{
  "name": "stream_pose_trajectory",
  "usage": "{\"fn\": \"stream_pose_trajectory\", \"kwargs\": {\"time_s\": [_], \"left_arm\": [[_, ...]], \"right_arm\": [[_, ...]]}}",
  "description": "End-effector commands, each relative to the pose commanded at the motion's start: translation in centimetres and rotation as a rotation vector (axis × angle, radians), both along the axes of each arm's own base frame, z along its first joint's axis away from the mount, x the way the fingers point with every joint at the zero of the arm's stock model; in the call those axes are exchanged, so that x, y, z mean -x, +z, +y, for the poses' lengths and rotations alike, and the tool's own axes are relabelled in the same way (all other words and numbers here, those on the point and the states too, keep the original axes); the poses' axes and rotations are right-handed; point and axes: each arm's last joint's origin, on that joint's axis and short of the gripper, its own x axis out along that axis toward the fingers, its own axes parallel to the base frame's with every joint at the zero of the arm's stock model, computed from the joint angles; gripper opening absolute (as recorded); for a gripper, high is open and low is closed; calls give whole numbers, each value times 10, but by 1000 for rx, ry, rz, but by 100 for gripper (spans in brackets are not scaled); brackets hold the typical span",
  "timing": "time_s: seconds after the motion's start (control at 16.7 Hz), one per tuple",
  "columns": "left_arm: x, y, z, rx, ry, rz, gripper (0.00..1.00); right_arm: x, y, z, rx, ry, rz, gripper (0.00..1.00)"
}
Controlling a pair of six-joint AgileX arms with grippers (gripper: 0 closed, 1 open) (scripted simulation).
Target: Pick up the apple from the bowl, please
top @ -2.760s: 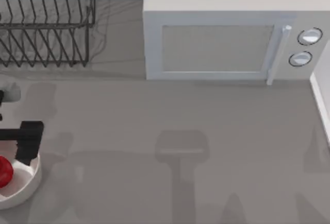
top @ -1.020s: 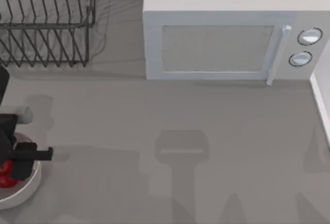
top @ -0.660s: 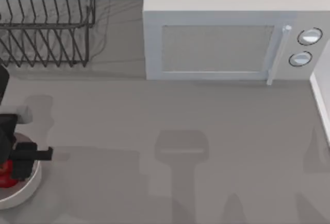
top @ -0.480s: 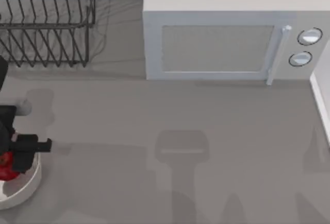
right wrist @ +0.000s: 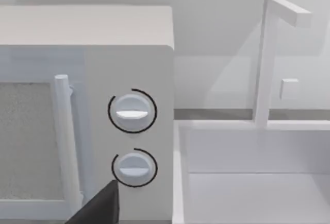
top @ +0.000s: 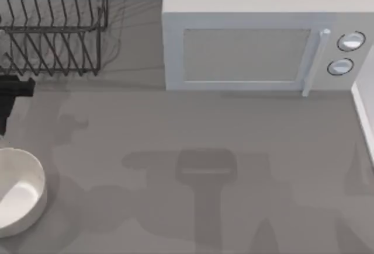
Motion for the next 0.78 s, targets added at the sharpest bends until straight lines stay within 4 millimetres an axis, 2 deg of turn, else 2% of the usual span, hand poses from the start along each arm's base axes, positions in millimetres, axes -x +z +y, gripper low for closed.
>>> {"fn": "stream_pose_trajectory", "kwargs": {"time_s": [0.18,0.36,0.48,0.78], "left_arm": [[14,56,1,0,0,-6,0],[30,93,1,1,0,-30,0],[37,103,2,2,1,-40,0],[35,102,2,1,3,-37,0]], "right_arm": [[0,0,0,0,0,0,100],[0,0,0,0,0,0,100],[0,0,0,0,0,0,100],[0,0,0,0,0,0,100]]}}
